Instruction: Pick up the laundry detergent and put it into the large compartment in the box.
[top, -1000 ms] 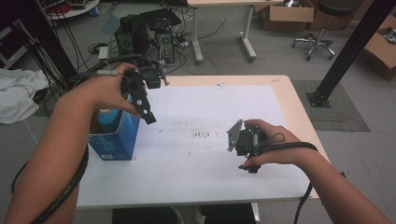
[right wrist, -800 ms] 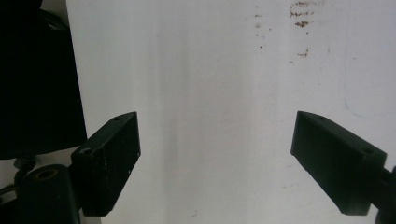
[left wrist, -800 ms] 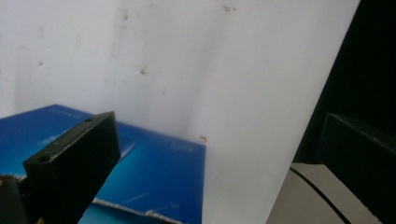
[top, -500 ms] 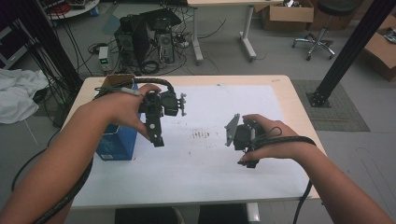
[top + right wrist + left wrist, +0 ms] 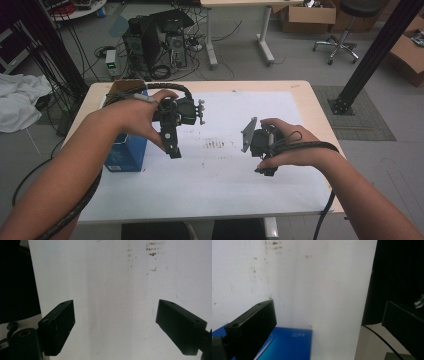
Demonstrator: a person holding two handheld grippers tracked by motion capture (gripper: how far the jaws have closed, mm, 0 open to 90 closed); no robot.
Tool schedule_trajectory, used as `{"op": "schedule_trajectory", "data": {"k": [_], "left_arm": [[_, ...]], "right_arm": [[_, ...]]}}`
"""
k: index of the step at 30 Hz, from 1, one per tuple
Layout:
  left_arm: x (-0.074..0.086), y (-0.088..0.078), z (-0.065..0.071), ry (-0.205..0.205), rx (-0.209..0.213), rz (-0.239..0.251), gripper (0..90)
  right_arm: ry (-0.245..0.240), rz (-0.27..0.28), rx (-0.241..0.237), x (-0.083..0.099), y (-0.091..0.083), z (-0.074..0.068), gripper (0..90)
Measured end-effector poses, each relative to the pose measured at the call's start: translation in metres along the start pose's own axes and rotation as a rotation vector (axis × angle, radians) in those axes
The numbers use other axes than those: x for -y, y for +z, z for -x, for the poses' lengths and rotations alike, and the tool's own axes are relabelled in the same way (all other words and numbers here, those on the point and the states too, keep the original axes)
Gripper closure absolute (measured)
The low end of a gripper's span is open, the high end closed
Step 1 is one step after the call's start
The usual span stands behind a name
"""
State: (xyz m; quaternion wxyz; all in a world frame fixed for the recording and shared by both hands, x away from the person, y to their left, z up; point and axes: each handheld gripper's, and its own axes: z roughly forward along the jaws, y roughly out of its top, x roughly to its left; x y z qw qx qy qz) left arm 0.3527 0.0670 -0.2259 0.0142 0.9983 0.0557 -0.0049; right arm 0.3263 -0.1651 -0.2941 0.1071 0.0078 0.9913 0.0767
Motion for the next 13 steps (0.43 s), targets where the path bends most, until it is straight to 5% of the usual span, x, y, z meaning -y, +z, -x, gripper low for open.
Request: {"op": "schedule_trajectory", "data": {"k": [13], "left_arm": [[0.0014,0.0035,-0.0050,-0.012,0.015,0.020,0.1]], "right_arm": [[0.009,0.007,0.003,0.0021,0.0013,0.0032,15.8]]}}
